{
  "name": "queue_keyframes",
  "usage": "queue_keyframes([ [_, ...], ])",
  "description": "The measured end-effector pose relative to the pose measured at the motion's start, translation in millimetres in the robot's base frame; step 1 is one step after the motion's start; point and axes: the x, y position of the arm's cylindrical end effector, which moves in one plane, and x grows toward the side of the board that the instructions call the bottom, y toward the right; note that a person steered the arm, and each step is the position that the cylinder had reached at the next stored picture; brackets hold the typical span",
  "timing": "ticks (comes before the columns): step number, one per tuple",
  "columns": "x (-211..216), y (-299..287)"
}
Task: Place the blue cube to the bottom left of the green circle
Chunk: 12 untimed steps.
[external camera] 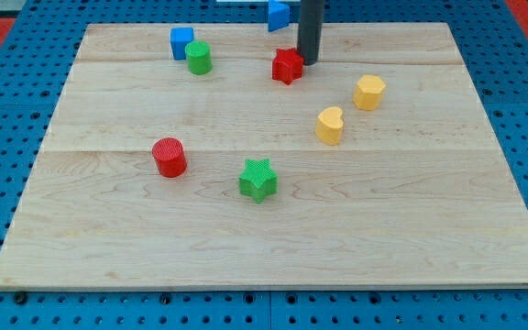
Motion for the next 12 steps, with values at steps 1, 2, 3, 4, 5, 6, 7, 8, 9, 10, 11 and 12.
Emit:
queue_keyframes([
  [1,-23,-7],
  [2,-36,-44],
  [3,-36,-100],
  [4,-50,-141],
  [5,-47,-180],
  [6,-20,-208],
  [7,21,-226],
  [8,25,-214],
  [9,25,-287],
  [10,44,-241],
  [11,46,-234],
  [12,59,-344],
])
